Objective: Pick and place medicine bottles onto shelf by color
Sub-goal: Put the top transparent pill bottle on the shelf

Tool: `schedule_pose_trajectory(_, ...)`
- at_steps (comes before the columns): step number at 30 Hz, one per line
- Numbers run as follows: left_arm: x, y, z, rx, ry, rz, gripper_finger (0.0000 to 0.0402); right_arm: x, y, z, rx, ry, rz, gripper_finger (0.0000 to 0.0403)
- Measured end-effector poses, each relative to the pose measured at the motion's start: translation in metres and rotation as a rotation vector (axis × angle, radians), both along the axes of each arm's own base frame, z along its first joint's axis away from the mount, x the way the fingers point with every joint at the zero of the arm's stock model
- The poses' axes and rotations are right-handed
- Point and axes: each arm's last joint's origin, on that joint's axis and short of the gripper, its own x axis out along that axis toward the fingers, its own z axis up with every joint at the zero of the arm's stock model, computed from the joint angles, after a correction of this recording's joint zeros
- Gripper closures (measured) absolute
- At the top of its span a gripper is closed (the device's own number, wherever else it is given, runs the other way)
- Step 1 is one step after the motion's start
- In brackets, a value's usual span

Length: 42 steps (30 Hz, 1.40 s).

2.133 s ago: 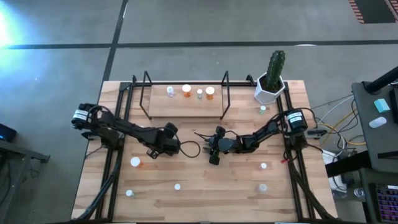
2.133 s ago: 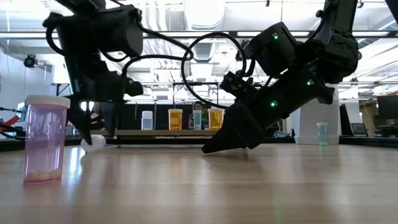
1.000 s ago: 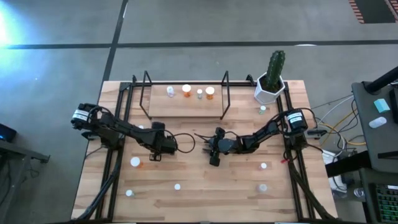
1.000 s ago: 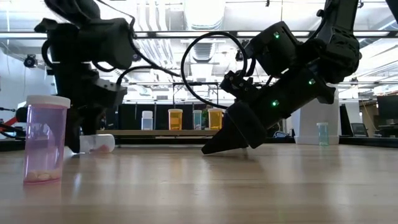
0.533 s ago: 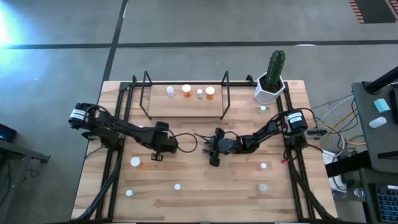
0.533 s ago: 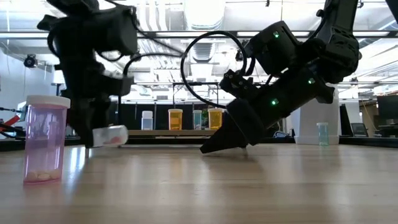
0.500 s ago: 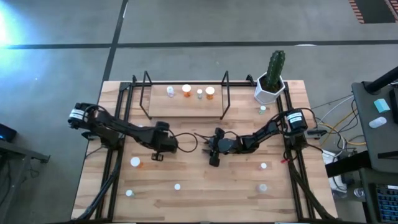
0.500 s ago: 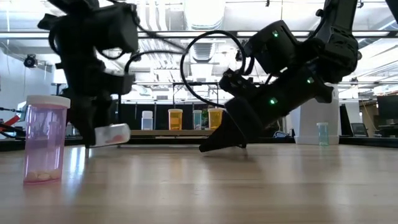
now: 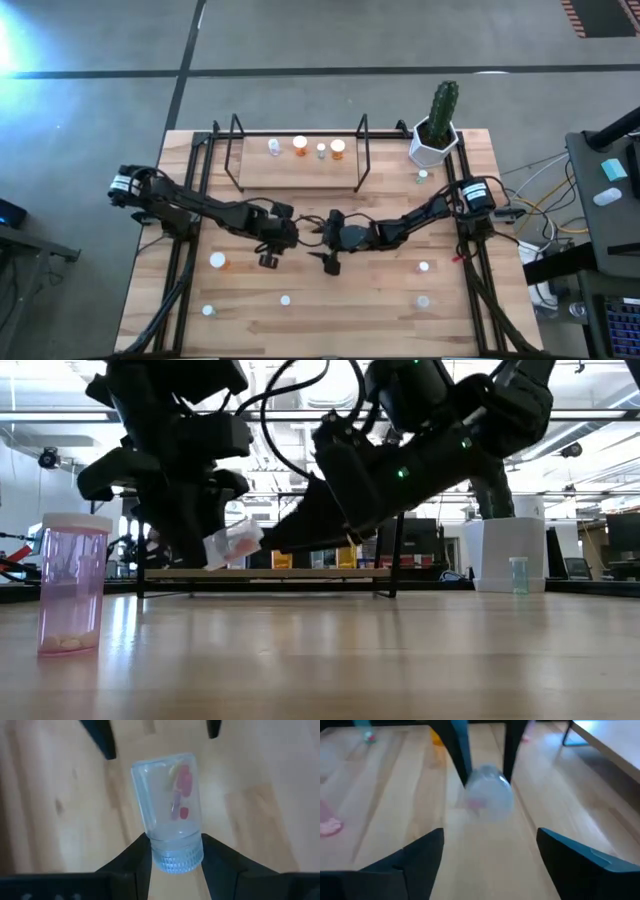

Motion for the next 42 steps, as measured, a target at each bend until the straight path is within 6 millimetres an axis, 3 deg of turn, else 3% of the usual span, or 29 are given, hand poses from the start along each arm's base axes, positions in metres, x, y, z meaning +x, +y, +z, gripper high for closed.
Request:
schedule_pose_trajectory(5, 0.001, -0.001, -0.003, -0.015, 0.012, -0.011, 0.0282, 0.009, 0.003, 0.011, -0.001, -0.038, 0.010, 0.0085)
schedule_pose_trajectory(10, 0.005, -0.004, -0.002, -0.030, -0.011, -0.029, 0.0282, 0.014, 0.003, 0.017, -0.016, -0.036, 0.015, 0.0105)
schedule_pose_trajectory(14, 0.004, -0.004, 0.000, -0.034, -0.016, -0.032, 0.0282, 0.016, 0.006, 0.017, 0.008, -0.001, 0.087, 0.0137)
schedule_pose_trajectory(26, 0.005, -0.004, 0.001, -0.045, -0.028, -0.035, 0.0279, 0.018, 0.006, 0.017, 0.008, -0.006, 0.075, 0.0256)
schedule_pose_trajectory(35, -0.003, -0.002, 0.009, -0.059, -0.063, 0.000, 0.0156, 0.009, 0.005, 0.025, -0.044, 0.032, 0.080, 0.0260)
schedule_pose_trajectory(42, -0.026, 0.003, 0.008, -0.075, -0.250, 0.028, 0.0137, -0.016, 0.000, 0.033, -0.067, 0.028, 0.074, 0.0266)
